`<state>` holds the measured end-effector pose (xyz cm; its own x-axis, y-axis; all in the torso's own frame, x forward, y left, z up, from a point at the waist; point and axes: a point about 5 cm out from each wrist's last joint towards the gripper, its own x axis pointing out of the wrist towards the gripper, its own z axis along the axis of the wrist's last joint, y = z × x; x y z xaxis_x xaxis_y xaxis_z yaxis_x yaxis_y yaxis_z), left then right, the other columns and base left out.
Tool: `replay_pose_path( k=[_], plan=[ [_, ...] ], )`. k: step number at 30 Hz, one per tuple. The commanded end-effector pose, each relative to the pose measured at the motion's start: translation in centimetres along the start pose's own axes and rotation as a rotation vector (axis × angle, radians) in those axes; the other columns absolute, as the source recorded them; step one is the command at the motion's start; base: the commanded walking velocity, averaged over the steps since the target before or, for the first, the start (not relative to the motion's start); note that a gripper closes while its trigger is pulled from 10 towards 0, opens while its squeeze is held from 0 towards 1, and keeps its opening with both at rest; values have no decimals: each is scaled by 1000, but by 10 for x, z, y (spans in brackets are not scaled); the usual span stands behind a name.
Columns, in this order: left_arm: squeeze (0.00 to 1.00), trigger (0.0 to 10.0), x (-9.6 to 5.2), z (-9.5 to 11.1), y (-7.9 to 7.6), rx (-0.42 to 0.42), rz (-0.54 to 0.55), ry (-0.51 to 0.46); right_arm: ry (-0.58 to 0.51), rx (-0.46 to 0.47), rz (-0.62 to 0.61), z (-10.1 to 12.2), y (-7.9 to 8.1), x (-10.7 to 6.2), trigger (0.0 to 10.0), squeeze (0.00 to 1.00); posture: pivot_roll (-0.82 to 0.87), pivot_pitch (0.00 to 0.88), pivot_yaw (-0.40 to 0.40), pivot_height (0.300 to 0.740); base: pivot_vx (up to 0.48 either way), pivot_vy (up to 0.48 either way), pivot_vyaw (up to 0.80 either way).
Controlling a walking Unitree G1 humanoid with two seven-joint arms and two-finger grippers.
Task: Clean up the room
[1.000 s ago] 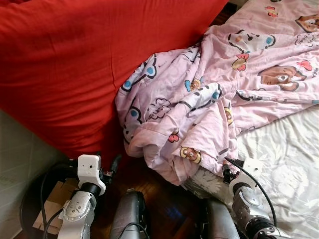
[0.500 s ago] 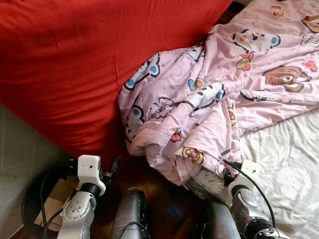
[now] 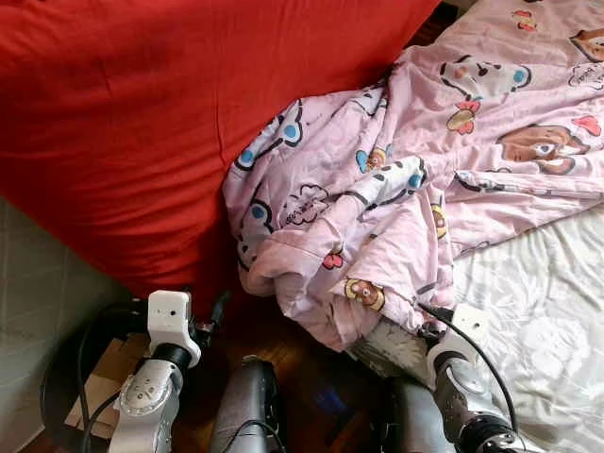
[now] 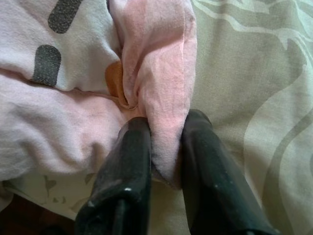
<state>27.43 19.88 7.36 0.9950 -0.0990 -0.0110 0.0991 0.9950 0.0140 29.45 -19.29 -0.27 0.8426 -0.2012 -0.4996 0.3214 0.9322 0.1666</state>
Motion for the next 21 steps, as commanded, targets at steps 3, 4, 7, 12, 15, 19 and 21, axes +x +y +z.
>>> replay_pose_path(
  k=[3,4,7,12,15,19,21],
  plan=[
    [0,10000,-5,-11,2,-6,16,41,40,-14,9,-12,1,-3,0,0,88,301,70,630,0,0,0],
    [0,10000,-4,-11,2,-7,16,40,38,-15,10,-12,1,-3,0,0,88,300,68,630,0,0,0],
    [0,10000,-3,-10,1,-9,19,37,16,-21,14,-7,1,-2,0,0,88,295,62,630,0,0,0],
    [0,10000,-2,-11,1,-13,26,36,-43,-24,23,1,3,-1,0,0,76,290,53,630,0,0,0],
    [0,10000,-2,-12,0,-15,28,35,-64,-8,0,2,-1,-2,0,0,76,289,50,630,0,0,0],
    [0,10000,-2,-14,-1,-20,31,35,-113,-13,17,4,0,-3,0,0,67,287,40,630,0,0,0],
    [0,10000,-2,-15,-1,-21,33,38,-126,-27,32,4,1,-4,0,0,65,287,38,630,0,0,0]
  ],
)
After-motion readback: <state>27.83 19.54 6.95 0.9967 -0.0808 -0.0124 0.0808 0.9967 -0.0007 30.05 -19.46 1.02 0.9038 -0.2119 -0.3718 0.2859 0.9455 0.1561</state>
